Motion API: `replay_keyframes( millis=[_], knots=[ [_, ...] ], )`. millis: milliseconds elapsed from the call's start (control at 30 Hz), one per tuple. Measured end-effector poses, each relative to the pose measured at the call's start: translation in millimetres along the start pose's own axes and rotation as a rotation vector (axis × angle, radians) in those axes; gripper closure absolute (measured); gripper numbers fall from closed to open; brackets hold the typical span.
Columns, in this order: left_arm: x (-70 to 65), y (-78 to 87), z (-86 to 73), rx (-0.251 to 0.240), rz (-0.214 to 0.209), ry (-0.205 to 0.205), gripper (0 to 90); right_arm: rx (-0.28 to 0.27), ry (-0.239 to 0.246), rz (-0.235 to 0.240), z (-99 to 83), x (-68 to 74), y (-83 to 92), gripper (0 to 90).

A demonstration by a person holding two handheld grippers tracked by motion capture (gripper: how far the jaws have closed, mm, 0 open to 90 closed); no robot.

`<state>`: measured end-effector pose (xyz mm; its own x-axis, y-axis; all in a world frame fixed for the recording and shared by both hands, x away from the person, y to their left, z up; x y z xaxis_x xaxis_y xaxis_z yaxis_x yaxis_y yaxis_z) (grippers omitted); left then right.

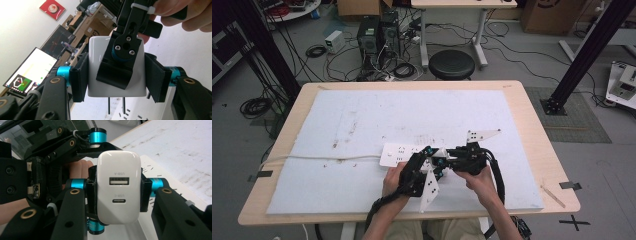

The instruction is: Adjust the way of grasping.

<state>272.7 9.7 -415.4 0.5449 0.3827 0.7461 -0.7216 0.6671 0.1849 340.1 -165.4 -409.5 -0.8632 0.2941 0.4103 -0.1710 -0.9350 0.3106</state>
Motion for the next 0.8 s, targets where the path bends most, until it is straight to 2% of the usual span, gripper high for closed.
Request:
replay_keyframes(
  millis=[100, 200, 267, 333, 400, 433, 467, 500, 533, 600, 633, 667, 733, 800],
  knots=[
    [1.7, -1.1, -1.6, 0.01, -0.019, 0.026, 41.9, 0.0, 0.022, -0.038, -0.2, 1.5, -1.2, 63.0],
    [1.2, -1.2, -3.2, 0.014, -0.03, 0.046, 41.1, 0.009, 0.025, -0.038, -1.1, 0.9, -2.9, 63.0],
    [1.7, -2.2, -4.2, 0.04, -0.024, 0.062, 36.0, 0.01, 0.022, -0.043, -1.4, 0.4, -3.8, 63.0],
    [4.2, -2.1, -4.8, 0.031, -0.05, 0.097, 33.1, 0.007, 0.019, -0.044, -1.5, -0.3, -3.7, 63.0],
    [5.7, -3.2, -5.8, 0.046, -0.054, 0.116, 23.8, 0.006, 0.023, -0.046, -1.5, -0.5, -3.8, 63.0],
    [6.7, -3.0, -6.4, 0.051, -0.054, 0.12, 22.6, 0.006, 0.02, -0.049, -1.5, -0.4, -3.5, 63.0],
    [7.8, -2.9, -6.8, 0.056, -0.037, 0.127, 22.3, 0.005, 0.018, -0.049, -1.4, -0.3, -3.2, 63.0],
    [9.5, -2.1, -7.2, 0.053, -0.054, 0.147, 21.1, 0.001, 0.022, -0.051, -1.3, -0.5, -2.9, 63.0],
    [10.6, -1.2, -7.4, 0.047, -0.045, 0.15, 20.0, 0.004, 0.016, -0.057, -1.5, -0.1, -2.0, 63.0],
    [12.4, 2.2, -7.4, 0.033, -0.061, 0.169, 19.1, -0.004, 0.021, -0.064, -1.5, -1.5, -0.5, 63.0],
    [12.8, 3.5, -7.6, 0.032, -0.047, 0.171, 19.1, -0.006, 0.02, -0.069, -1.7, -2.2, 0.6, 62.9],
    [14.2, 5.3, -8.0, 0.036, -0.061, 0.184, 18.5, -0.007, 0.017, -0.074, -1.8, -2.6, 1.8, 63.0],
    [16.5, 8.9, -9.9, 0.039, -0.06, 0.214, 18.5, -0.012, 0.015, -0.086, -1.7, -3.8, 4.2, 63.0],
    [19.8, 12.9, -12.7, 0.032, -0.061, 0.265, 18.5, -0.021, 0.012, -0.101, -1.4, -4.8, 6.4, 62.9]
  ],
)
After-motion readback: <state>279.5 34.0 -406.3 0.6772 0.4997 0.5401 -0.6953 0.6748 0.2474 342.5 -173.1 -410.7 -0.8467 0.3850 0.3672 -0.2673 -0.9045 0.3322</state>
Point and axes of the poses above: each handheld gripper's, and its own axes: y roughly backward along the jaws, z roughly out of its top, x roughly to its left, the point moved 2 cm from there along -y, roughly forward along the jaws, and after that the axes turned 3 degrees about -z, right-handed, at the moved point
